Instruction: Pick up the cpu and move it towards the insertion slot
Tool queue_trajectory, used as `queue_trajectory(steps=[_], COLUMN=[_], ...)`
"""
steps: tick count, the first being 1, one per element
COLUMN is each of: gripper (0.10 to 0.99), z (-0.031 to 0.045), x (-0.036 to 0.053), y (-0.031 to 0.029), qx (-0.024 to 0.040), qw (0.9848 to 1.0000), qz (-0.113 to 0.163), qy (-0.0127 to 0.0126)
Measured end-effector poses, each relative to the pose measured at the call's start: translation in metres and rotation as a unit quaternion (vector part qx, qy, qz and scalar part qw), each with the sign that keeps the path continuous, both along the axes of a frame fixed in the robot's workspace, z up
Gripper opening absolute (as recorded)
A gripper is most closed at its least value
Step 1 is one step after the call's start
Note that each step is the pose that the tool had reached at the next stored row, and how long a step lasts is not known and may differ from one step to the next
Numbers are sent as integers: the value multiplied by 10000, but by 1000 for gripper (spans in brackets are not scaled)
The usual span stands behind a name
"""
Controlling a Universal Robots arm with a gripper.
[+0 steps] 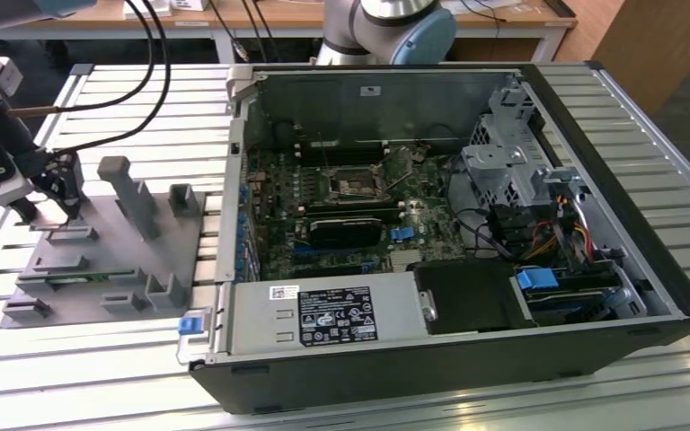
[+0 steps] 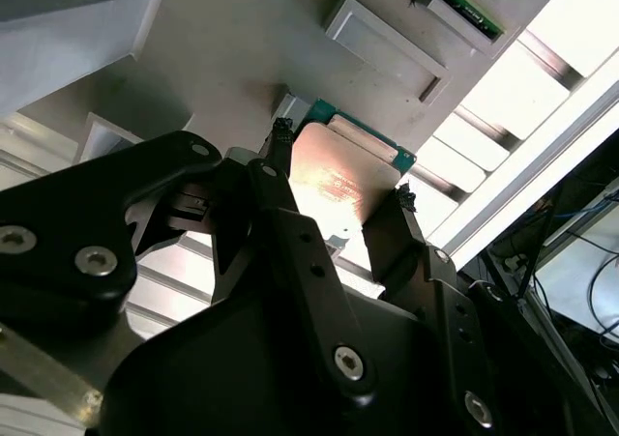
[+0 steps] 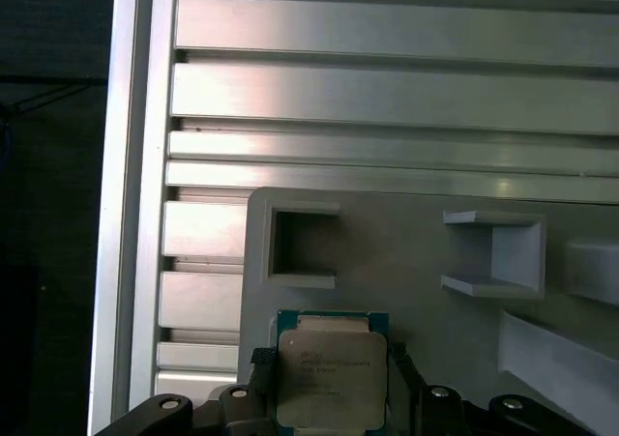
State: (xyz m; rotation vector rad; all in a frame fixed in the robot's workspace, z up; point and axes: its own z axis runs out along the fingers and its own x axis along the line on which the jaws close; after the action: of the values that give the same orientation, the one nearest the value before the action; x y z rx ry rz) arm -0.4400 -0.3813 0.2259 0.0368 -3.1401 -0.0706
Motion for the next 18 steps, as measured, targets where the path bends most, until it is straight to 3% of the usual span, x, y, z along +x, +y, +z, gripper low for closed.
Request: queue_trajectory(steps=[18], gripper=[545], z=[31], x=[0], y=[40], qx=[-3], qw=[10000], qz=[0], qy=[0])
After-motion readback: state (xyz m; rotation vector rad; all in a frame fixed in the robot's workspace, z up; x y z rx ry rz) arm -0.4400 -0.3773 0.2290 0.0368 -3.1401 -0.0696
